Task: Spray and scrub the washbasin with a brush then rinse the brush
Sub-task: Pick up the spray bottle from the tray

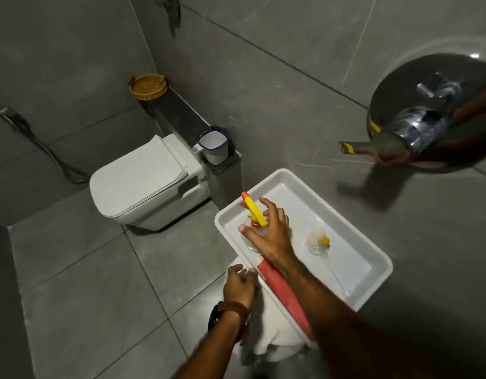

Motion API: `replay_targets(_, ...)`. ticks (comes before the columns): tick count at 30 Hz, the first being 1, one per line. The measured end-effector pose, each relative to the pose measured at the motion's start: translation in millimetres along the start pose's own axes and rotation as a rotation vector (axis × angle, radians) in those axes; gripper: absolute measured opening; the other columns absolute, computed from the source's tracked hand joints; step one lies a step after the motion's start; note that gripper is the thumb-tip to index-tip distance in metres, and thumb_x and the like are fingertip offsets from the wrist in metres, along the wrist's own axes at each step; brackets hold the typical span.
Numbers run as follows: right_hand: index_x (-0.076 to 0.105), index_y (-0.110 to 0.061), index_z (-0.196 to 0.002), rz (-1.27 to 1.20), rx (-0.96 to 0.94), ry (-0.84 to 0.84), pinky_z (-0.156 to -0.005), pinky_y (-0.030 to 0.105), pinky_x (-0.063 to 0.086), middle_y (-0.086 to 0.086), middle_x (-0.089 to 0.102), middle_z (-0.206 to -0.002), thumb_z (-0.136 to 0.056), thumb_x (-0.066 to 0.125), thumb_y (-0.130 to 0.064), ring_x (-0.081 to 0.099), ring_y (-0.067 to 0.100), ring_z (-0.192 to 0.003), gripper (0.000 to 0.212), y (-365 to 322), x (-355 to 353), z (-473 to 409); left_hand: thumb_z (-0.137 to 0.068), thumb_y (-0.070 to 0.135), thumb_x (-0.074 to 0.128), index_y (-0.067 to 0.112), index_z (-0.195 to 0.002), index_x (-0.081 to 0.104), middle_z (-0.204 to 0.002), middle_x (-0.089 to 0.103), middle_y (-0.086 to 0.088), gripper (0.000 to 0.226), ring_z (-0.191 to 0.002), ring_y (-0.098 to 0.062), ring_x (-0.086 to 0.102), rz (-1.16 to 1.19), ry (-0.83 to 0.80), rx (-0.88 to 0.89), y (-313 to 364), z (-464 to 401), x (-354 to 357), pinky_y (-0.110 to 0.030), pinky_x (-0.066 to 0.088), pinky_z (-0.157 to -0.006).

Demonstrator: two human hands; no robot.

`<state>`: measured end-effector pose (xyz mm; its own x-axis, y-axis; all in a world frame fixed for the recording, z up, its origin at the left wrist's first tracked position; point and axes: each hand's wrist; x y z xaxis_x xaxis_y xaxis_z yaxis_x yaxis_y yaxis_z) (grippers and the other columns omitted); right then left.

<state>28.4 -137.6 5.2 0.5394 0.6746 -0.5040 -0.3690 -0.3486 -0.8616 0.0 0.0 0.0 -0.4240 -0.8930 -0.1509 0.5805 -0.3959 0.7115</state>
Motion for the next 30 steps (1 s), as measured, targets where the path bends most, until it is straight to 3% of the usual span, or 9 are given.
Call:
replay_targets(4,0.044,-0.058,-0.139,-0.057,-0.051,-0.091,-0.091,0.029,0.052,-0.008,0.055,-0.120,-0.077,0.071,-0.059,0.058,0.014,-0.109,0.067,-2,15,-21,-0.090,0.018,0.060,0.028,-0.115,0.045,-0.093,0.071,-0.005,0.030,-0.085,-0.027,0.070,-0.082,0.088,0.038,-4,-12,9,-0.046,0.059,-0.082)
replay_targets(6,0.053,-0.045,-0.141,-0.081,-0.075,-0.126,-0.100,0.035,0.052,-0.009,0.065,-0.124,-0.091,0.065,-0.044,0.063,0.015,-0.113,0.052,-3,19,-28,-0.090,0.012,0.059,0.028,-0.114,0.044,-0.084,0.070,-0.004,0.033,-0.078,-0.025,0.071,-0.081,0.098,0.033,-7,-16,10,-0.047,0.060,-0.078)
replay_targets(8,0.061,-0.030,-0.139,-0.173,-0.090,-0.140,-0.098,0.022,0.051,-0.024,0.070,-0.118,-0.097,0.061,-0.027,0.065,0.003,-0.112,0.042,-3,18,-30,-0.090,0.009,0.060,0.027,-0.115,0.044,-0.083,0.070,-0.005,0.035,-0.077,-0.025,0.070,-0.082,0.078,0.021,-3,-14,9,-0.046,0.060,-0.078)
replay_targets(10,0.065,-0.026,-0.134,-0.265,-0.059,-0.092,-0.089,0.007,0.048,-0.035,0.070,-0.108,-0.097,0.060,-0.019,0.066,-0.007,-0.105,0.038,-9,13,-26,-0.088,0.006,0.061,0.021,-0.120,0.045,-0.096,0.068,-0.009,0.039,-0.085,-0.027,0.068,-0.134,0.095,0.046,3,-11,9,-0.045,0.058,-0.084)
replay_targets(15,0.074,-0.036,-0.110,-0.396,-0.043,0.062,-0.089,0.012,0.050,-0.020,0.075,-0.104,-0.091,0.062,-0.012,0.069,0.001,-0.103,0.032,-42,-25,-1,-0.096,0.019,0.051,0.013,-0.126,0.052,-0.130,0.049,-0.013,0.031,-0.112,-0.029,0.056,-0.175,0.272,0.224,39,12,14,-0.033,0.042,-0.101)
replay_targets(20,0.072,-0.036,-0.106,-0.509,-0.100,0.196,-0.091,0.018,0.052,-0.005,0.071,-0.109,-0.089,0.063,-0.003,0.069,0.007,-0.104,0.038,-79,-92,44,-0.101,0.051,0.028,0.022,-0.136,0.052,-0.136,0.058,-0.005,0.051,-0.121,-0.026,0.055,0.079,0.006,0.189,82,64,44,-0.045,0.040,-0.110)
replay_targets(24,0.072,-0.015,-0.112,-0.514,-0.118,0.269,-0.087,0.019,0.054,-0.023,0.068,-0.105,-0.085,0.064,-0.002,0.070,0.007,-0.106,0.032,-95,-157,91,-0.101,0.053,0.028,0.021,-0.133,0.054,-0.129,0.062,-0.012,0.052,-0.117,-0.032,0.060,0.099,-0.208,0.167,91,121,73,-0.051,0.044,-0.106)
replay_targets(28,0.067,-0.057,-0.111,-0.350,-0.120,0.336,-0.091,0.033,0.058,-0.019,0.072,-0.106,-0.082,0.062,-0.013,0.070,0.011,-0.105,0.053,-100,-227,162,-0.105,0.037,0.030,0.007,-0.142,0.045,-0.141,0.052,-0.018,0.050,-0.128,-0.035,0.053,-0.134,-0.361,0.312,78,189,104,-0.051,0.045,-0.105)
replay_targets(30,0.066,-0.065,-0.103,-0.310,-0.068,0.336,-0.089,0.041,0.060,-0.012,0.074,-0.107,-0.078,0.061,-0.024,0.070,0.012,-0.102,0.048,-96,-261,202,-0.106,0.029,0.031,0.004,-0.144,0.041,-0.144,0.049,-0.020,0.047,-0.130,-0.036,0.051,-0.250,-0.428,0.384,61,227,124,-0.051,0.045,-0.105)
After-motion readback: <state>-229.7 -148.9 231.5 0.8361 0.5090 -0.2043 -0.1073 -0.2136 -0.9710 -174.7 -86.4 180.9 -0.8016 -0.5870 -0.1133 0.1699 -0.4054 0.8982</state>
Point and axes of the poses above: each hand's wrist, its own z-axis away from the middle knuckle, its own x-axis out of the palm, y = z × x
